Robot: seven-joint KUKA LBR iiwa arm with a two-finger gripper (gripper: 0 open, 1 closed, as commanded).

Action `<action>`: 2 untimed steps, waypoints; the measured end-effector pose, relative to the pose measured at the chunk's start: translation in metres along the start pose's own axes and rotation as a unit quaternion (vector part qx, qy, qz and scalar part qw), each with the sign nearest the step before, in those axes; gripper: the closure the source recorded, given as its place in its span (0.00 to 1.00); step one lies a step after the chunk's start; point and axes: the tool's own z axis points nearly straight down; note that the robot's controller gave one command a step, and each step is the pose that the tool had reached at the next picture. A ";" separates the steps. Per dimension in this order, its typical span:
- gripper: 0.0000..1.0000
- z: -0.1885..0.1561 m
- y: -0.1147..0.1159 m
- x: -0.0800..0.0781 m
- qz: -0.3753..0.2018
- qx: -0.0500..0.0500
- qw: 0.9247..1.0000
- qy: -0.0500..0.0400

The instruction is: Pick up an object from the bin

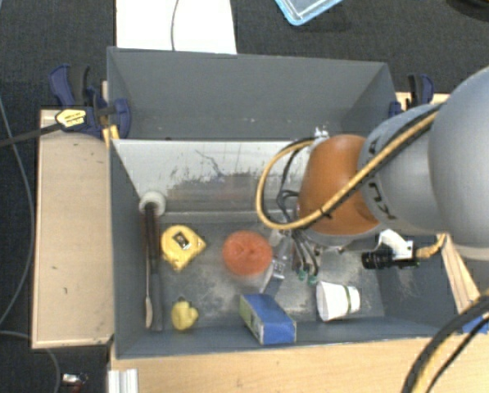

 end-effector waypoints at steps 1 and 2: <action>0.00 0.006 0.019 0.004 0.002 0.002 1.000 0.004; 0.00 0.007 0.029 0.014 0.050 0.001 0.999 0.000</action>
Offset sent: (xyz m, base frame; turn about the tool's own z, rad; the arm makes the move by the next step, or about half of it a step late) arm -0.0132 0.0396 -0.0237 0.1720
